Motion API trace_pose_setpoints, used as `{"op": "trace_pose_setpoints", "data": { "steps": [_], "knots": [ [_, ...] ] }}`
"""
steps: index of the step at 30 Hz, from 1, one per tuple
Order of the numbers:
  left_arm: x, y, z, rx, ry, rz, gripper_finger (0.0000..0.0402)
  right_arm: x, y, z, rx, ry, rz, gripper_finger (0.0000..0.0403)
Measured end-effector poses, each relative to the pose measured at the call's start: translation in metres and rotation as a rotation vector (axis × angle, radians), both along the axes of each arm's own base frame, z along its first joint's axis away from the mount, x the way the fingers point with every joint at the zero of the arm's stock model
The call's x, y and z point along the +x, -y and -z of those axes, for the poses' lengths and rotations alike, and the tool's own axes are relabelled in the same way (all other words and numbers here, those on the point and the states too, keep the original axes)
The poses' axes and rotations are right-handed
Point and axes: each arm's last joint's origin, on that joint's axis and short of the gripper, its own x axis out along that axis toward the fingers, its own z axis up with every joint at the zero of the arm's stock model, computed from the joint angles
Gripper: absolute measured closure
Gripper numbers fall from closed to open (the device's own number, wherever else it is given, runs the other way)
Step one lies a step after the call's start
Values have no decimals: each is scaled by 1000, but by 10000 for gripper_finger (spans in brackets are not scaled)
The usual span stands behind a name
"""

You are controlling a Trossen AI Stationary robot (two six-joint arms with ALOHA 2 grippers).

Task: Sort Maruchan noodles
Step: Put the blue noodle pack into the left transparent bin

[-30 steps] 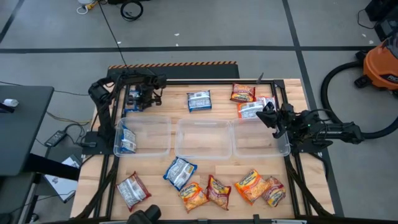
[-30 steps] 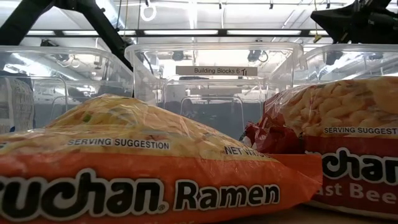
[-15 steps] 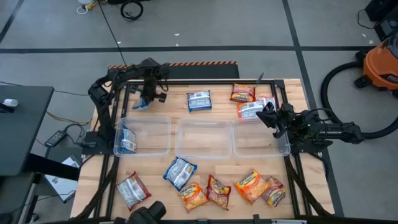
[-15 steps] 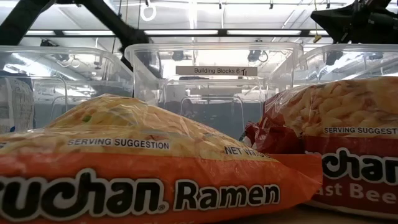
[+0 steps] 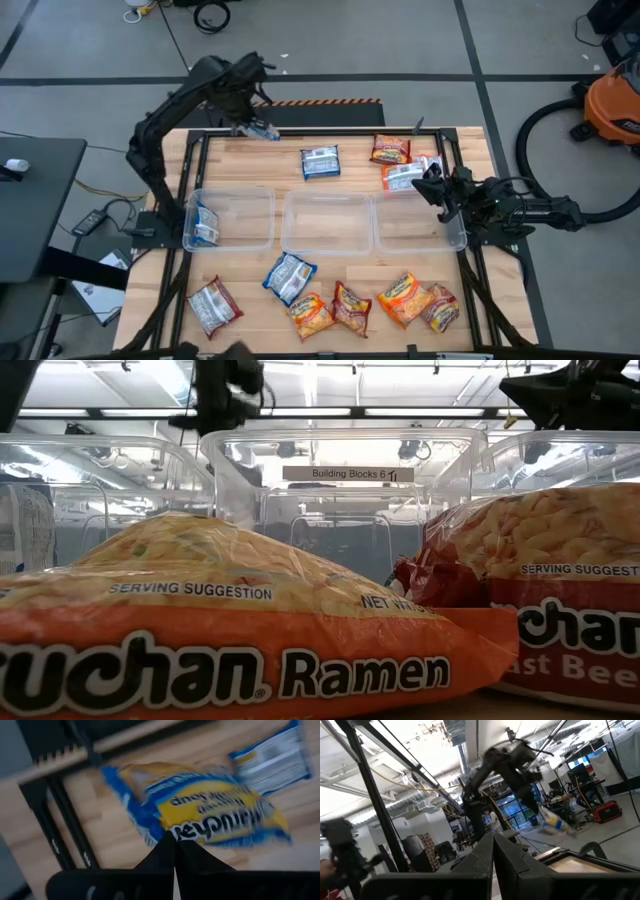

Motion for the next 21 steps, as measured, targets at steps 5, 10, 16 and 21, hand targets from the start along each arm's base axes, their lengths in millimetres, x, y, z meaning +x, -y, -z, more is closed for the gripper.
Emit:
{"op": "trace_pose_setpoints", "data": {
  "steps": [5, 10, 16, 21],
  "knots": [
    [-2, 41, -35, 190, -15, 155, 399, 0, 1, 0, 8, 0, 19, 385],
    [-3, 90, -56, 370, -67, 357, 400, 0, 1, 0, 11, 0, 25, 385],
    [-3, 141, -70, 492, -41, 507, 400, 0, 1, 0, 12, 1, 25, 385],
    [-1, 174, -74, 542, 14, 557, 400, 0, 1, -1, 48, 17, 8, 385]
  ]
}}
